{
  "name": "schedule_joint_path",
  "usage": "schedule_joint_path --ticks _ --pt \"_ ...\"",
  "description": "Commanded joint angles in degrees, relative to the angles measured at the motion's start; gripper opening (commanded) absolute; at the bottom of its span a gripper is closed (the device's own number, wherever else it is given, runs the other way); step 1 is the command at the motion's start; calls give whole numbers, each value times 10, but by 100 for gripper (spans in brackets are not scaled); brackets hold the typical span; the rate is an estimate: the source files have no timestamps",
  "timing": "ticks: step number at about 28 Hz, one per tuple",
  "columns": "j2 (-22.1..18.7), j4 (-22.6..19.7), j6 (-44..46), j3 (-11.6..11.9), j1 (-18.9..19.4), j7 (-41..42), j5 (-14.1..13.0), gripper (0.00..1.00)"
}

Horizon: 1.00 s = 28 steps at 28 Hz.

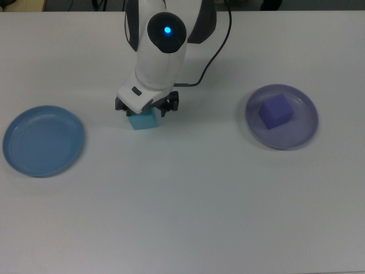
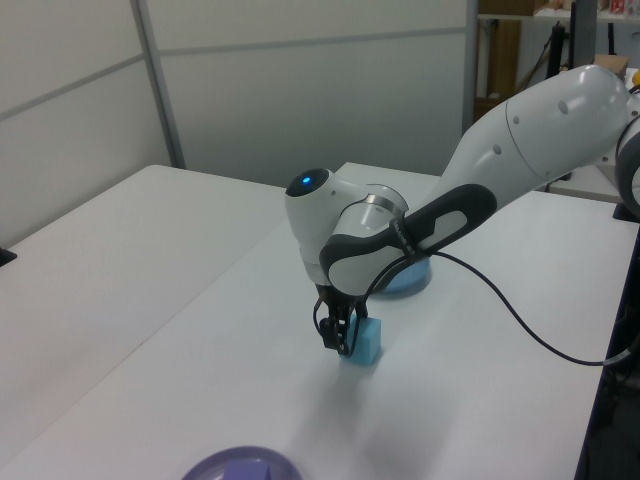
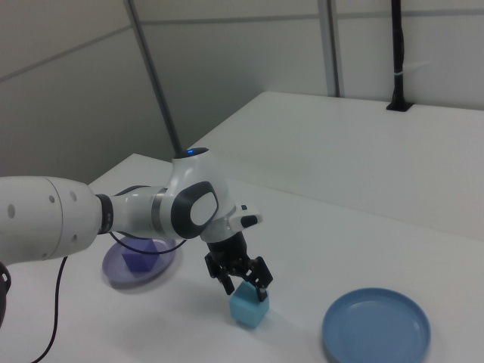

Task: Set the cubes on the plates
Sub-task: 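Close the gripper on the cyan cube and lift it, then carry the cyan cube onto the blue plate and open the gripper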

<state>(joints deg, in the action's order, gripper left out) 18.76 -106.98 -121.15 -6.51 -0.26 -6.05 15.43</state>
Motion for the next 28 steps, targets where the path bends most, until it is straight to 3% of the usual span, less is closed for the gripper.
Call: schedule_joint_path --ticks 1,10,11,14,15,19,24,28 --pt "-12 -29 -15 -1 -19 17 -10 100" --pt "-12 -52 -27 -1 -22 17 -10 98" --pt "-13 -59 -36 -1 -22 16 -10 78" --pt "-14 -60 -37 -1 -29 11 -10 51" --pt "-15 -58 -37 -2 -33 10 -14 36" --pt "-32 -39 -31 -2 -51 10 -29 14" --pt "-56 -22 -28 -2 -76 31 -64 11" --pt "-50 49 1 -2 -118 83 -95 12"
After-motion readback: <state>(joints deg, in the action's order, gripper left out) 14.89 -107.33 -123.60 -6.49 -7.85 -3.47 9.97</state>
